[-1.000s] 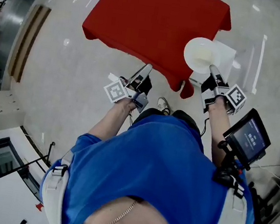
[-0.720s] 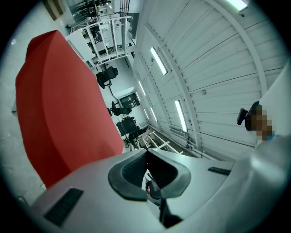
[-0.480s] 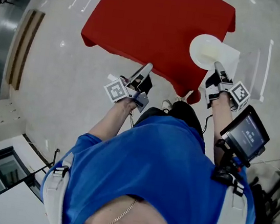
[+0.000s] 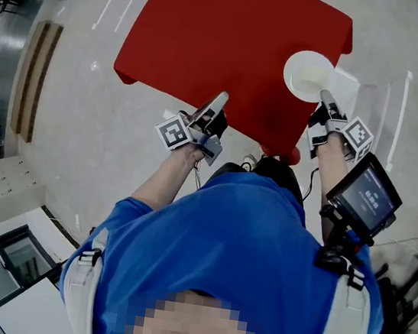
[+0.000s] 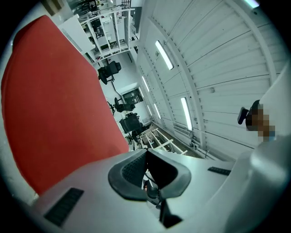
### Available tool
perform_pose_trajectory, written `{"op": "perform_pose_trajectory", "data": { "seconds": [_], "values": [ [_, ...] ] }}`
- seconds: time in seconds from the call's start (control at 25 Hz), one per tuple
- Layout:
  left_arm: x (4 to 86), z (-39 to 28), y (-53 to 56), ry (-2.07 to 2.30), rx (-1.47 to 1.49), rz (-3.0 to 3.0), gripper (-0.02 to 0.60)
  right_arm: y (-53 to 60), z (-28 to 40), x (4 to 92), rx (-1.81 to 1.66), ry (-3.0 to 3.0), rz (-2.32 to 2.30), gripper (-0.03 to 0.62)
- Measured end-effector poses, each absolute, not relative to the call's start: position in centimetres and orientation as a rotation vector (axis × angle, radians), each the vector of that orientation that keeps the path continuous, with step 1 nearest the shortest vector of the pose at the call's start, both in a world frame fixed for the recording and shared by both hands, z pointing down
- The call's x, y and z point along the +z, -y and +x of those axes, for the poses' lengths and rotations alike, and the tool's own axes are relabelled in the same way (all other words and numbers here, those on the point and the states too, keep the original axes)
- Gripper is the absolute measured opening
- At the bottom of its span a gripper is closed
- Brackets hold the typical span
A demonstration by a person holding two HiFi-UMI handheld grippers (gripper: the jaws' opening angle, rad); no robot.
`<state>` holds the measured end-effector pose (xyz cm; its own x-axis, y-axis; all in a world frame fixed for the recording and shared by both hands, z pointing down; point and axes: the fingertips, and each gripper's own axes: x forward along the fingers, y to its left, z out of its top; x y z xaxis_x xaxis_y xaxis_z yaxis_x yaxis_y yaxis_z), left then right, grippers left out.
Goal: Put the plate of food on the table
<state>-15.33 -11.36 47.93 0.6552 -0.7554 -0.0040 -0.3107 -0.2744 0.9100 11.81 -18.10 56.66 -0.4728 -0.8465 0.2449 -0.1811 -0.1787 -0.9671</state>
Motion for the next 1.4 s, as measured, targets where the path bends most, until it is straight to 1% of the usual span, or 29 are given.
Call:
{"op": "perform_pose_trajectory", "data": {
  "seconds": [0.6, 1.4],
  "values": [
    [47.7, -14.2, 10.6, 0.822, -0.473, 1.804, 0.006, 17.1, 11.7, 57.6, -1.771, -1.528, -1.243, 0.014],
    [47.7, -14.0, 9.8, 0.824, -0.441, 1.759, 0.006, 16.1, 11.7, 58.4, -1.827, -1.545, -1.321, 0.014]
  ]
}}
